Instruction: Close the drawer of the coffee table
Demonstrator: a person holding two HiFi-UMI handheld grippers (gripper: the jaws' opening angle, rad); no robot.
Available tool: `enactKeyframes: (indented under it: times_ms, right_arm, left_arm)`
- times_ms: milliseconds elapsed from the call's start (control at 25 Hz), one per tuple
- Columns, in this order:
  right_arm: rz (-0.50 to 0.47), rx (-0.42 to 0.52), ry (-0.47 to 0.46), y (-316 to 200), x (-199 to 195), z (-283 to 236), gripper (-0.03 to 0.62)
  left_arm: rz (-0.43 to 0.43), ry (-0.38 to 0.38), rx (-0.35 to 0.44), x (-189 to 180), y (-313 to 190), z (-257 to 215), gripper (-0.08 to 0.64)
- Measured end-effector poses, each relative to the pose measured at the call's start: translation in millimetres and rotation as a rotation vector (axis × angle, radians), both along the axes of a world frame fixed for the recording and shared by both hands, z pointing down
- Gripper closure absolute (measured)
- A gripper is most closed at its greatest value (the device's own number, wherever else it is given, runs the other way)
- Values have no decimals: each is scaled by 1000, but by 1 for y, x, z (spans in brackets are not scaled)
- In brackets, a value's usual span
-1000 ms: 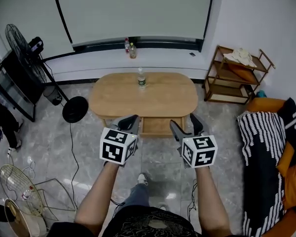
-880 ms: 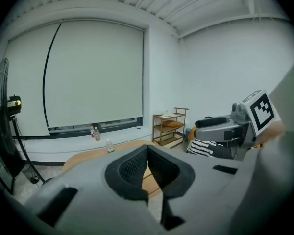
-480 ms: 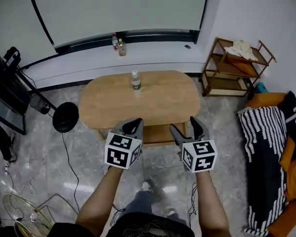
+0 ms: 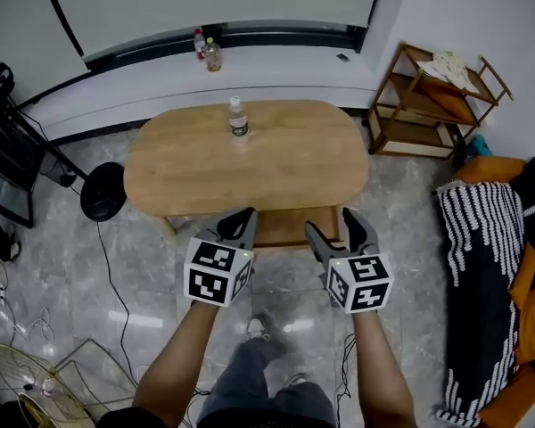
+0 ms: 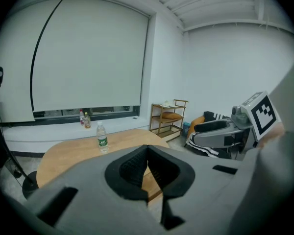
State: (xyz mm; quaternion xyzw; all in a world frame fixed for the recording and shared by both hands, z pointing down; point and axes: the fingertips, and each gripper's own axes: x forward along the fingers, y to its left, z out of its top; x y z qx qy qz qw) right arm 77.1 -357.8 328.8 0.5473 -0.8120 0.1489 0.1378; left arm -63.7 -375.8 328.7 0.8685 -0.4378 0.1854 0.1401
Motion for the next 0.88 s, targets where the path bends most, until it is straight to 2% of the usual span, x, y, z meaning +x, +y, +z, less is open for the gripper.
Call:
enactKeyframes:
  times_ms: [280,480,880]
  right_arm:
    - [-43,13,-11,4,1,89,261]
    - [-72,42,-6,10,7,152,261]
    - [-126,113,-16,21,5,276,261]
  left_arm:
    - [-36,-7,22,8,9,87,557]
    - [-63,15,38,21,24,155,557]
    - [-69,29,117,52,44,278,557]
